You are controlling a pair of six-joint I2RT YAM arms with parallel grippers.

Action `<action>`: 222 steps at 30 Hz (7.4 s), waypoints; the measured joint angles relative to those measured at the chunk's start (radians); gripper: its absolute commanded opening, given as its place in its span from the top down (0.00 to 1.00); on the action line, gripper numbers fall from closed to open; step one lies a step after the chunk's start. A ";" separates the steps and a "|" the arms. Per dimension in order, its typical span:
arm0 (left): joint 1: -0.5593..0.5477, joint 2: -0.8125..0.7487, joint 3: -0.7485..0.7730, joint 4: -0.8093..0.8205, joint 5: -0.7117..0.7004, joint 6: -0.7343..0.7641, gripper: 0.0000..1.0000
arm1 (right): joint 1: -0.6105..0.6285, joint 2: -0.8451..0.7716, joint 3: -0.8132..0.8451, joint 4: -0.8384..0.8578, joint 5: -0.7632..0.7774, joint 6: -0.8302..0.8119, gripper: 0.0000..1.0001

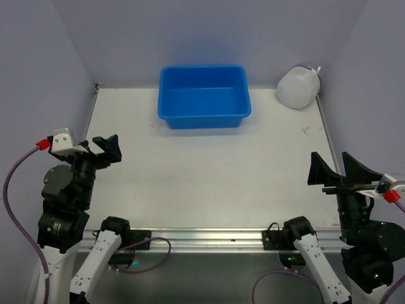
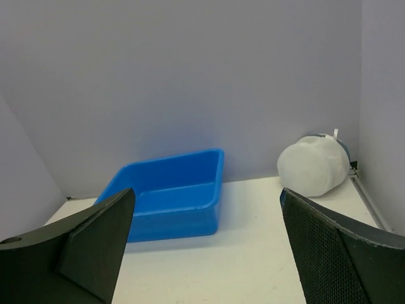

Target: Unzip the laundry bag and remove the bra

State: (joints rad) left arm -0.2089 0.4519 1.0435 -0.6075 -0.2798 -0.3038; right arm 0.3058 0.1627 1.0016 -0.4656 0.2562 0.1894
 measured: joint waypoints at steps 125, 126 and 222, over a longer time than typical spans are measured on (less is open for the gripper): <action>0.026 0.146 -0.436 0.299 0.191 -0.026 0.00 | 0.956 1.731 0.245 -0.020 0.387 0.087 0.41; 0.027 0.151 -0.436 0.299 0.195 -0.026 0.00 | 0.956 1.702 0.245 -0.021 0.357 0.088 0.39; -0.469 0.534 -0.663 0.827 0.232 -0.997 1.00 | 0.940 1.193 -0.137 0.282 0.183 0.472 0.60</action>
State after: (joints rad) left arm -0.6777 0.9863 0.3809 0.2195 -0.0483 -1.3010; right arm 1.2453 1.3556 0.8642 -0.1833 0.4397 0.6609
